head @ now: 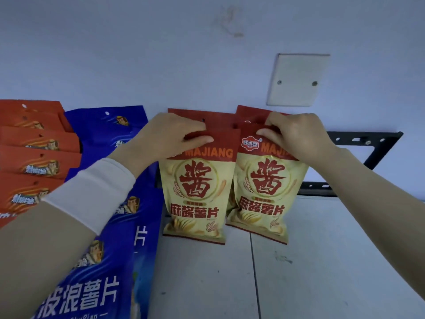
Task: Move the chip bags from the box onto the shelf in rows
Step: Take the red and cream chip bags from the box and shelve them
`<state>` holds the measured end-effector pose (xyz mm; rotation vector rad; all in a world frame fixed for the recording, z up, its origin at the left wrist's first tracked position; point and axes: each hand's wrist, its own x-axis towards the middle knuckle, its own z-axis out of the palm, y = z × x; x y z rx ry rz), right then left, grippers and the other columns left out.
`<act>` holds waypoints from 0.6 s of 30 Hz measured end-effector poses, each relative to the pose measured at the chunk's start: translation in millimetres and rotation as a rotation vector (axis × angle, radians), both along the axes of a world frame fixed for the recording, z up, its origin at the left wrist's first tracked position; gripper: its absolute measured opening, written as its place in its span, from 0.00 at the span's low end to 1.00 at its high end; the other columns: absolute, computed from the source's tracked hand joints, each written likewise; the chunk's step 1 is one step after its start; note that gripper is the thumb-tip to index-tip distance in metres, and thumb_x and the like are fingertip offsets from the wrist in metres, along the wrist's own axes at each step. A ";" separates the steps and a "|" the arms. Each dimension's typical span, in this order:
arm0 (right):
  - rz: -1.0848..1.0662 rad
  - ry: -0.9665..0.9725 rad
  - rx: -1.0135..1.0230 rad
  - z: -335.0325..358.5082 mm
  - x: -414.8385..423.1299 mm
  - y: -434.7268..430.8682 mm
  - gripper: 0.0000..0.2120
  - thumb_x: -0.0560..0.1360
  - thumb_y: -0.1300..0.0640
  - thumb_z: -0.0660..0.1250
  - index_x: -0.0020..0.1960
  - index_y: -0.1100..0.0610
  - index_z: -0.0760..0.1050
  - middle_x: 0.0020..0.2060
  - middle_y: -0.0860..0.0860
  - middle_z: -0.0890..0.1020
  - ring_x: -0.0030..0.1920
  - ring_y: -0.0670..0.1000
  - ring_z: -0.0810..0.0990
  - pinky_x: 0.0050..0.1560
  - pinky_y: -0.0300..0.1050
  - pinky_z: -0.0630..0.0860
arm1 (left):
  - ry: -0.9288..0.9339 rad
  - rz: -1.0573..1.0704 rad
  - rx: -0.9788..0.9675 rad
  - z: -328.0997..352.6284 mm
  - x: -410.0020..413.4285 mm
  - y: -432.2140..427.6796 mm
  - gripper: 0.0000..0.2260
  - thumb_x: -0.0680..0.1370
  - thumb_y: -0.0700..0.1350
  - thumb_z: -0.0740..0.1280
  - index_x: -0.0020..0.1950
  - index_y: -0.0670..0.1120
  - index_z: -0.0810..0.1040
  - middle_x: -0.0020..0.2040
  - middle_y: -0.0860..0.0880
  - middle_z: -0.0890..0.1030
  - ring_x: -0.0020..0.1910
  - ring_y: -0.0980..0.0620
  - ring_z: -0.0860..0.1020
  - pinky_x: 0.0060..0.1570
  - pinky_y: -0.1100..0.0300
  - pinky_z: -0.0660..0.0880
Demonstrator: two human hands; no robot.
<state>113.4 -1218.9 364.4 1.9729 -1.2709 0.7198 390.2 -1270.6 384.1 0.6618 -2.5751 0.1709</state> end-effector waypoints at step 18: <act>0.019 -0.049 0.040 -9.5 12.2 -14.5 0.17 0.73 0.47 0.62 0.43 0.61 0.76 0.35 0.55 0.80 0.38 0.58 0.78 0.34 0.46 0.73 | 0.087 0.274 -0.113 -25.1 -12.1 -26.8 0.15 0.76 0.56 0.64 0.52 0.44 0.77 0.49 0.47 0.79 0.50 0.48 0.75 0.41 0.60 0.65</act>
